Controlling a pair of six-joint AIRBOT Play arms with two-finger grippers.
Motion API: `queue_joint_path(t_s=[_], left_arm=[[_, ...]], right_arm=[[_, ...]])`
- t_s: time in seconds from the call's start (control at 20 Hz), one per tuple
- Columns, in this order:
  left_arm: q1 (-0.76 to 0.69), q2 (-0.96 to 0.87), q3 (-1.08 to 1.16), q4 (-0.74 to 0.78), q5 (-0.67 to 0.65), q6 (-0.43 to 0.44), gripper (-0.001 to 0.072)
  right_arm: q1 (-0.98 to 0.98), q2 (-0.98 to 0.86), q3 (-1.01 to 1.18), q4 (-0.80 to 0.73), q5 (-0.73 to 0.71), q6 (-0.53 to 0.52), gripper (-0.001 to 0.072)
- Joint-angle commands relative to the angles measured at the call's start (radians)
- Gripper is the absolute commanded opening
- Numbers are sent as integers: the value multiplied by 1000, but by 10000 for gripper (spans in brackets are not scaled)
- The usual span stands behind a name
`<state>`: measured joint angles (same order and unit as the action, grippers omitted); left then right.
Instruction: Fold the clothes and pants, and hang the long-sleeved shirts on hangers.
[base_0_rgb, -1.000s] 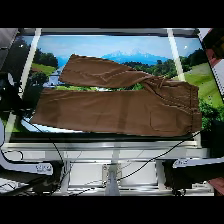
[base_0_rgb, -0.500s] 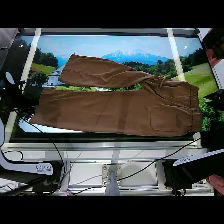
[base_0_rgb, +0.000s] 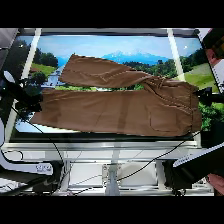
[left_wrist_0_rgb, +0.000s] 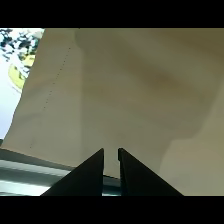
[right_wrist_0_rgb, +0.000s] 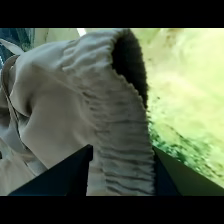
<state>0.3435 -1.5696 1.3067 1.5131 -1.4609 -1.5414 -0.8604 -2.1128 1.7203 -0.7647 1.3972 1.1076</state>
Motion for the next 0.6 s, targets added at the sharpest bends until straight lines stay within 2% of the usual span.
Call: queue_joint_path(t_s=[0.0, 0.2, 0.35, 0.4, 0.45, 0.5, 0.55], left_arm=[[0, 0, 0, -23, 16, 0, 123], [-1, 0, 0, -129, 83, 1, 124], [-3, 0, 0, -258, 206, 2, 140], [-6, -1, 0, -296, 254, 5, 197], [-8, -1, 0, -341, 309, 21, 366], [-13, -2, 0, -388, 367, 39, 490], [-22, -3, 0, -435, 438, 58, 497]], right_arm=[[30, -13, 2, -62, 65, -3, 454], [93, -12, 9, -84, 49, -48, 452], [123, -11, 29, -74, -21, -55, 446], [126, -11, 35, -74, -38, -55, 395], [126, -11, 40, -73, -43, -55, 282], [126, -10, 45, -74, -43, -55, 119], [125, -6, 45, -74, -44, -55, 35]])
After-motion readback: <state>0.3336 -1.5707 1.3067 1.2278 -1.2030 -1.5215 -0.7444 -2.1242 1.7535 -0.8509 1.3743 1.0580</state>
